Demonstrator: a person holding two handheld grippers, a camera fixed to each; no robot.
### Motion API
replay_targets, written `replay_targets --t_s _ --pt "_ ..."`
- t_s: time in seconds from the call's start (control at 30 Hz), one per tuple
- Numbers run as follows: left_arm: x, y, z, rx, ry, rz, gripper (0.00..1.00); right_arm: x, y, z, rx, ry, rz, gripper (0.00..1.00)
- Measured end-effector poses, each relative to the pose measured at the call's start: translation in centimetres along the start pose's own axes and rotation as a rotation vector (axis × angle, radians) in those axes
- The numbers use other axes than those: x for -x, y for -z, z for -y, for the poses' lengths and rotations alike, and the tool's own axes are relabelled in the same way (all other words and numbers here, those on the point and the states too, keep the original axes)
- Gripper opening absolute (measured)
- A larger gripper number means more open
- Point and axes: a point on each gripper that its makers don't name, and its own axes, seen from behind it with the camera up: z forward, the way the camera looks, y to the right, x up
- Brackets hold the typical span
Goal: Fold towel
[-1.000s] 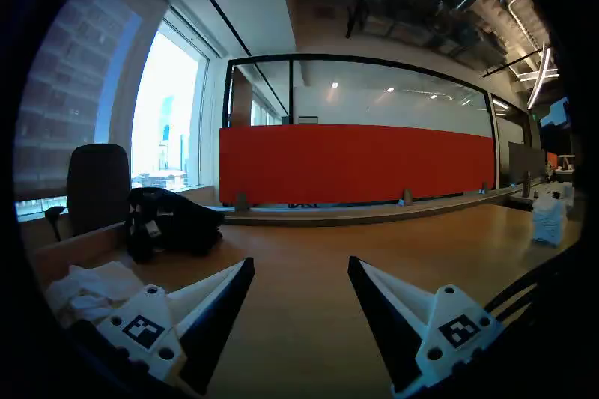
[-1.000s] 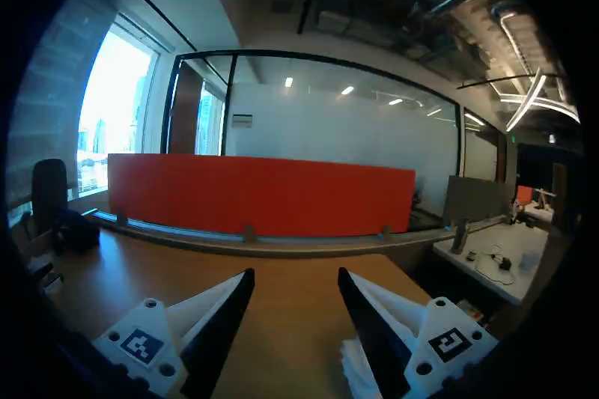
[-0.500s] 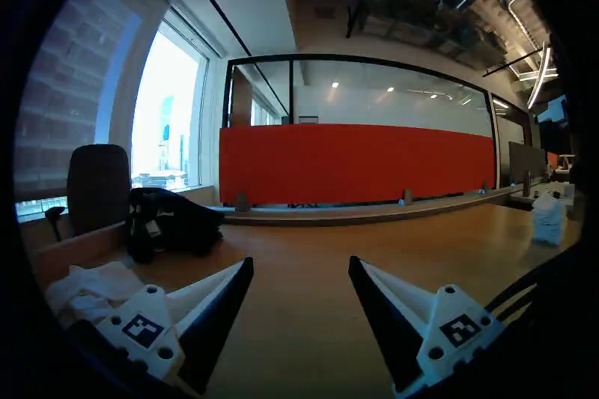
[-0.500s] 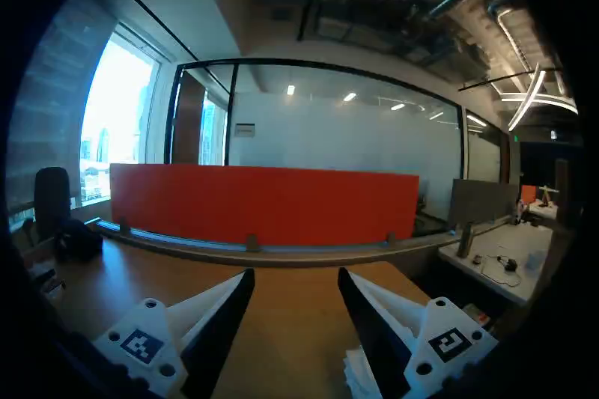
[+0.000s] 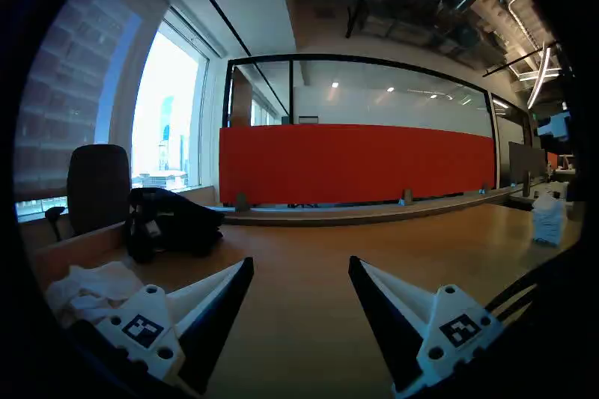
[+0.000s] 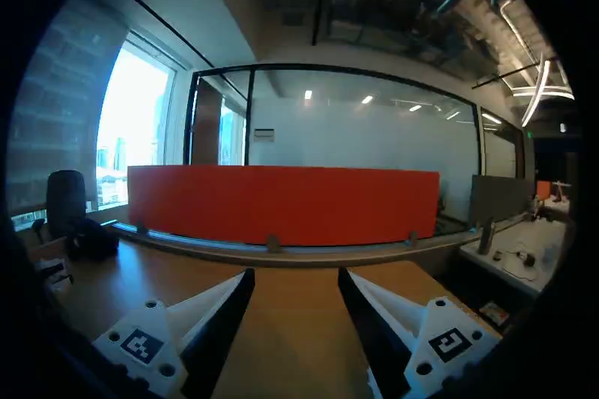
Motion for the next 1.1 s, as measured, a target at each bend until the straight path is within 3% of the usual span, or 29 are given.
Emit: replay_targets --t_s 0.3,0.7,1.1 --pt "0.1 0.0 0.0 0.000 0.000 0.000 0.94 3.4 -0.3 -1.8 0.017 -0.048 -0.013 0.85" --pt "0.1 0.0 0.0 0.000 0.000 0.000 0.94 8.1 -1.1 -2.2 -0.001 -0.109 -0.016 0.86" --pt "0.1 0.0 0.0 0.000 0.000 0.000 0.94 11.9 -0.9 -2.5 0.007 -0.115 -0.022 0.86"
